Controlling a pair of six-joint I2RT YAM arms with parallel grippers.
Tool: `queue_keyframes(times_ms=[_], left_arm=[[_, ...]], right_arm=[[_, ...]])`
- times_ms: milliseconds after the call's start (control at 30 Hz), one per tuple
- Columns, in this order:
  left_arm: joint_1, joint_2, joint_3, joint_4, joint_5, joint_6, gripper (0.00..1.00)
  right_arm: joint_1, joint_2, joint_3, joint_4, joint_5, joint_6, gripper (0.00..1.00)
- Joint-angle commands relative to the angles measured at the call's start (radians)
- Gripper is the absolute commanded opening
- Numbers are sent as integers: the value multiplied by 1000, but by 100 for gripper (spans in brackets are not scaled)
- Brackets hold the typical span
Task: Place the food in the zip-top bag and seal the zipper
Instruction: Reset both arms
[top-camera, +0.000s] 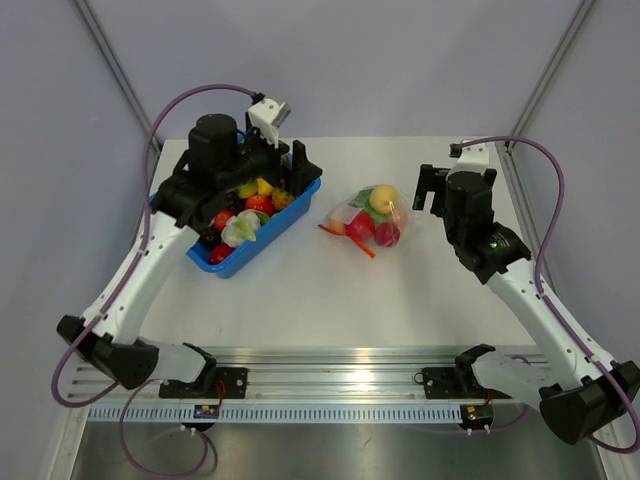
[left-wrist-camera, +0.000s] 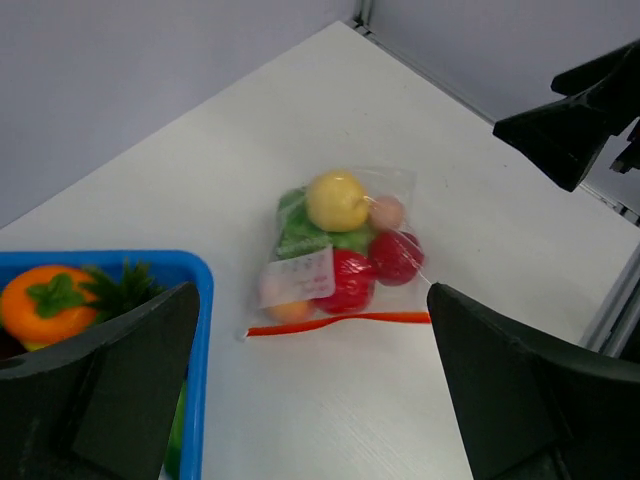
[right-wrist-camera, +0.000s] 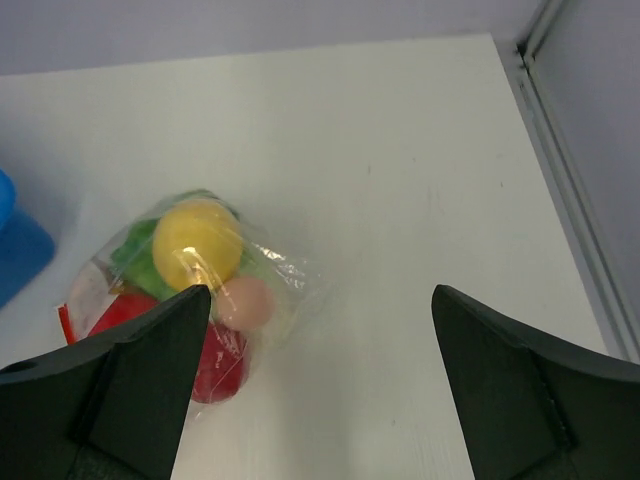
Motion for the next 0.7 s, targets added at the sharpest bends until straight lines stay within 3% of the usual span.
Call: queue_keyframes(times_ms=[0, 167, 367, 667], left_arm=[[-2, -141, -119, -65, -207, -18, 99], [-2, -293, -330, -104, -375, -112, 99], [-2, -500, -603, -78, -421, -195, 99], [-2, -626, -681, -56, -439, -238, 99]], right_arm=[[1, 13, 55, -294, 96, 203, 99], [-1, 36, 83, -479, 228, 384, 99], [1, -25, 13, -459, 110, 405, 99], [-1, -115, -73, -419, 113, 444, 100]])
